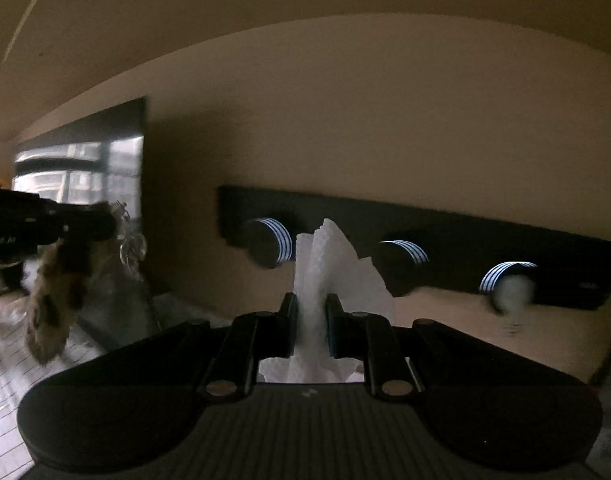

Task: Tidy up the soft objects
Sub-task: 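Lift the white tissue and brown fur pom toward the pink box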

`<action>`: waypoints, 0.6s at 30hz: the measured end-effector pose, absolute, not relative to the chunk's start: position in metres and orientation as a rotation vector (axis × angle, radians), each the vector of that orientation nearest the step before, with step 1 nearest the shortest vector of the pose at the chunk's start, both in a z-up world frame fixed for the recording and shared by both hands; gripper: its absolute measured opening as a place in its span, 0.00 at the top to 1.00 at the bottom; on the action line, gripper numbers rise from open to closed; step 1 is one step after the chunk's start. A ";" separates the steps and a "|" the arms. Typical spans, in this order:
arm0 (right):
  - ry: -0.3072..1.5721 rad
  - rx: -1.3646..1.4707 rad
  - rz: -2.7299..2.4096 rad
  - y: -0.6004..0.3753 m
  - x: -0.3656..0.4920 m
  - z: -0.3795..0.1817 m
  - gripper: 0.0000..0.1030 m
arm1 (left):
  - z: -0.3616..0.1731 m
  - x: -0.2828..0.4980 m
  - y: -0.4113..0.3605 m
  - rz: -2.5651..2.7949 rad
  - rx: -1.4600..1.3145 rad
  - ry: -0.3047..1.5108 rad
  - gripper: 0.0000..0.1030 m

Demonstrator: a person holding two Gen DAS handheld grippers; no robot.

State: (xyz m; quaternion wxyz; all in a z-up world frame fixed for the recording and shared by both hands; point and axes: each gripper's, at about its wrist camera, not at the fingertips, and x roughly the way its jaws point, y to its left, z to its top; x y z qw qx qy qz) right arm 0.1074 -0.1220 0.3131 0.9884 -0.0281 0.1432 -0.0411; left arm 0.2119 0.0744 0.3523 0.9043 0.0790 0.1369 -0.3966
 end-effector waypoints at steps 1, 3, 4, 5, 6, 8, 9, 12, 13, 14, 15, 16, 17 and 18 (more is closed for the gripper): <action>0.282 -0.050 -0.106 -0.131 0.102 0.313 0.86 | 0.349 0.213 0.064 -0.842 0.161 0.288 0.85; 0.283 -0.029 -0.139 -0.145 0.094 0.310 0.86 | 0.339 0.216 0.042 -0.892 0.153 0.311 0.85; 0.288 -0.017 -0.157 -0.152 0.089 0.307 0.86 | 0.334 0.216 0.033 -0.911 0.147 0.326 0.85; 0.295 -0.010 -0.173 -0.158 0.085 0.304 0.86 | 0.328 0.218 0.023 -0.928 0.142 0.346 0.85; 0.304 -0.006 -0.189 -0.162 0.083 0.298 0.86 | 0.322 0.223 0.011 -0.943 0.141 0.369 0.85; 0.325 -0.002 -0.214 -0.172 0.077 0.288 0.86 | 0.302 0.222 -0.009 -0.970 0.150 0.420 0.85; 0.335 0.002 -0.222 -0.175 0.075 0.284 0.86 | 0.292 0.224 -0.019 -0.983 0.155 0.453 0.85; 0.371 0.020 -0.243 -0.190 0.071 0.266 0.86 | 0.254 0.231 -0.044 -1.010 0.173 0.564 0.85; 0.384 0.025 -0.251 -0.194 0.072 0.260 0.86 | 0.239 0.235 -0.052 -1.018 0.172 0.600 0.85; 0.398 0.029 -0.258 -0.198 0.073 0.253 0.86 | 0.225 0.239 -0.060 -1.031 0.154 0.634 0.84; 0.413 0.034 -0.263 -0.201 0.075 0.246 0.86 | 0.212 0.242 -0.064 -1.044 0.132 0.663 0.84; 0.433 0.043 -0.269 -0.204 0.078 0.237 0.86 | 0.198 0.247 -0.071 -1.061 0.102 0.705 0.81; 0.452 0.051 -0.269 -0.205 0.082 0.229 0.86 | 0.184 0.253 -0.079 -1.077 0.071 0.754 0.81; 0.475 0.063 -0.267 -0.207 0.085 0.219 0.86 | 0.171 0.259 -0.082 -1.093 0.040 0.809 0.80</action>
